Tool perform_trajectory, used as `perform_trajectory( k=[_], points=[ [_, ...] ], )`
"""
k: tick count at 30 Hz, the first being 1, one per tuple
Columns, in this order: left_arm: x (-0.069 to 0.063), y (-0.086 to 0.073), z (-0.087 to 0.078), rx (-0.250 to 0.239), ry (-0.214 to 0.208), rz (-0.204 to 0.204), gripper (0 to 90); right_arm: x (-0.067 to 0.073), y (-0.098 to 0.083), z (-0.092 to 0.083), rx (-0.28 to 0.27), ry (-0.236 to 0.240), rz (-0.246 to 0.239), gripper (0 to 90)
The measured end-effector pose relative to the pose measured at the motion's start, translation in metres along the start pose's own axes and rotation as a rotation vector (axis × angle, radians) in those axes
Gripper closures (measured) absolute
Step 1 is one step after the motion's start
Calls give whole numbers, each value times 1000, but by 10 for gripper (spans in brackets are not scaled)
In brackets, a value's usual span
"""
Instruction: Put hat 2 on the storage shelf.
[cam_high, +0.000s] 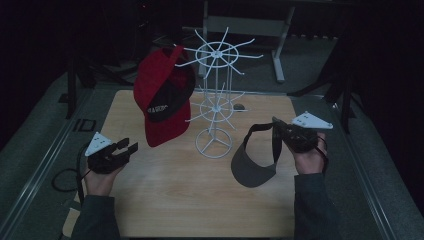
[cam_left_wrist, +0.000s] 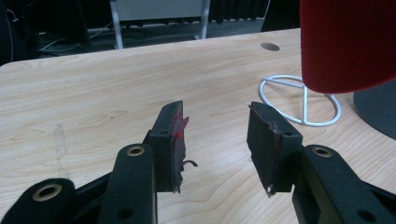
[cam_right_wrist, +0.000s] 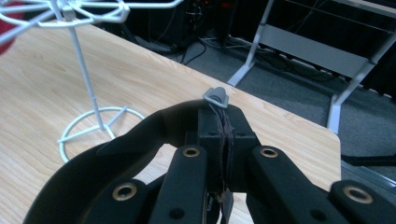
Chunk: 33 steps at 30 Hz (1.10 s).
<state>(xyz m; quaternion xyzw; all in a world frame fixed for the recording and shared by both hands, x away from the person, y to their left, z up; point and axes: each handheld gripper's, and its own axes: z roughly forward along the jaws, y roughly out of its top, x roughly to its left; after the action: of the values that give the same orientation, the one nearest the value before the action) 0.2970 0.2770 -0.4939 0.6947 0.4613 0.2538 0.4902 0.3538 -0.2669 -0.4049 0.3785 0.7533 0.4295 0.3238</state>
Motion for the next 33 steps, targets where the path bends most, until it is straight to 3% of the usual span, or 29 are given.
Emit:
perform_trajectory(
  k=[13, 33],
  points=[
    [1, -1, 0, 4, 1, 1, 570, 1, 9, -11, -63, 30, 11, 878],
    [1, -2, 2, 8, 1, -2, 570, 7, 23, -23, -118, 88, 11, 877]
  ],
)
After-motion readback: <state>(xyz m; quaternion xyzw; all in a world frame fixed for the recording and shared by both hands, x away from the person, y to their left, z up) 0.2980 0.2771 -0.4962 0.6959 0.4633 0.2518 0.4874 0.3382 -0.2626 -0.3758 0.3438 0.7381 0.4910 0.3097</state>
